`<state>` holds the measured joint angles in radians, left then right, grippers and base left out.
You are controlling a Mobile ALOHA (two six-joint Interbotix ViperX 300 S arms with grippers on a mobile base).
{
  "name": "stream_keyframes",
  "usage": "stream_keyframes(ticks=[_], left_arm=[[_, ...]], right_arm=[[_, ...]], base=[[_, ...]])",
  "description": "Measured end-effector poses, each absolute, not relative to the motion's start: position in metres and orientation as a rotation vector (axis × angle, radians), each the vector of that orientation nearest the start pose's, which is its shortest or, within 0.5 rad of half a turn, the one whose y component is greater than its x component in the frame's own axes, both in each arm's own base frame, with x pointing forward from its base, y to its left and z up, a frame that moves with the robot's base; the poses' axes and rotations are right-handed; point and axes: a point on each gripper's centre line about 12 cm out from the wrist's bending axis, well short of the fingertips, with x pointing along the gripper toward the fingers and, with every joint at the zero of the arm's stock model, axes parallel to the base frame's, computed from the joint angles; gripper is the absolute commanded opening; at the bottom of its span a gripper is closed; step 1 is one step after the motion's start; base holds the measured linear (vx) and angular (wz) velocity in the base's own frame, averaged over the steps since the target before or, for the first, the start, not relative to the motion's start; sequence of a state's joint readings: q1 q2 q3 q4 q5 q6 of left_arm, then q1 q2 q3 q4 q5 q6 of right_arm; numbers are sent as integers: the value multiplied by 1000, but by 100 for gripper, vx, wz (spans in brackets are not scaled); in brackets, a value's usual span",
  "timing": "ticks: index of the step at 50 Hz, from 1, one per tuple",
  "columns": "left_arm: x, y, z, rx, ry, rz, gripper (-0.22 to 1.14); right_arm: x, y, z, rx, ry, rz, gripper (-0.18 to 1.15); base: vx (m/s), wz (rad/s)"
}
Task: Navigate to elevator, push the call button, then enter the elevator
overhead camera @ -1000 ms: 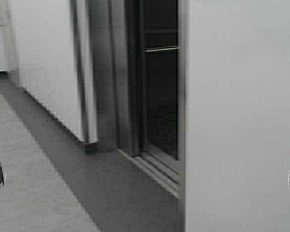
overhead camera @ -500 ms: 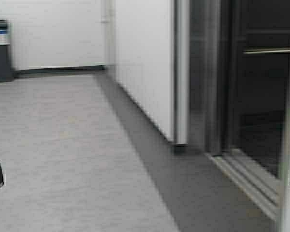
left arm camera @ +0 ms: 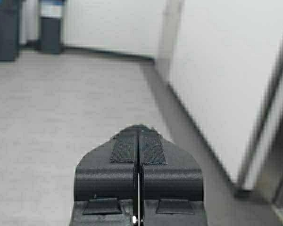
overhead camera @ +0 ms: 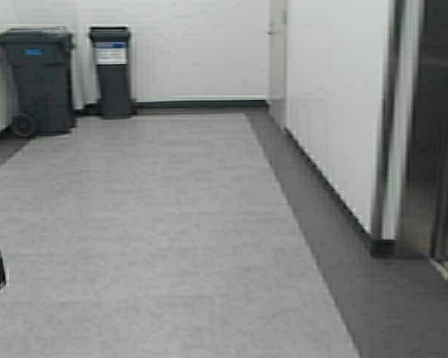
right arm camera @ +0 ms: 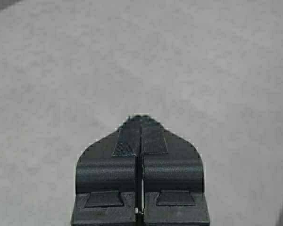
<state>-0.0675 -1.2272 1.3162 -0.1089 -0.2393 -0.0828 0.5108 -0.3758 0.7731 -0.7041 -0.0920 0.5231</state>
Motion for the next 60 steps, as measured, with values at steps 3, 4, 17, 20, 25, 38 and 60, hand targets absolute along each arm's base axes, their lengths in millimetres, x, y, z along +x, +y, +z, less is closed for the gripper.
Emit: stream_keyframes(ticks=[3,4,17,20,25,38,60], left_arm=[[155,-7,273,-195,-131,-53,2],[156,-7,272,-196,-128,-54,2],[167,-6,267,-188,-78,-36,2],[172,-2,269,-181,-71,-12,2],[180,1,268,-170,-47,14,2],[207,3,261,-147,9,26,2],[206,3,256,-151,18,27,2]], right_arm=[[289,166,271,-247,277,584,6],[289,164,270,-245,282,580,6],[288,146,266,-224,296,533,6],[291,142,275,-207,275,514,6],[291,141,282,-195,255,508,6],[288,141,288,-189,238,510,6],[288,145,282,-131,226,538,6]], base=[[30,27],[31,29],[37,17],[41,3],[41,1],[42,2],[53,-7]])
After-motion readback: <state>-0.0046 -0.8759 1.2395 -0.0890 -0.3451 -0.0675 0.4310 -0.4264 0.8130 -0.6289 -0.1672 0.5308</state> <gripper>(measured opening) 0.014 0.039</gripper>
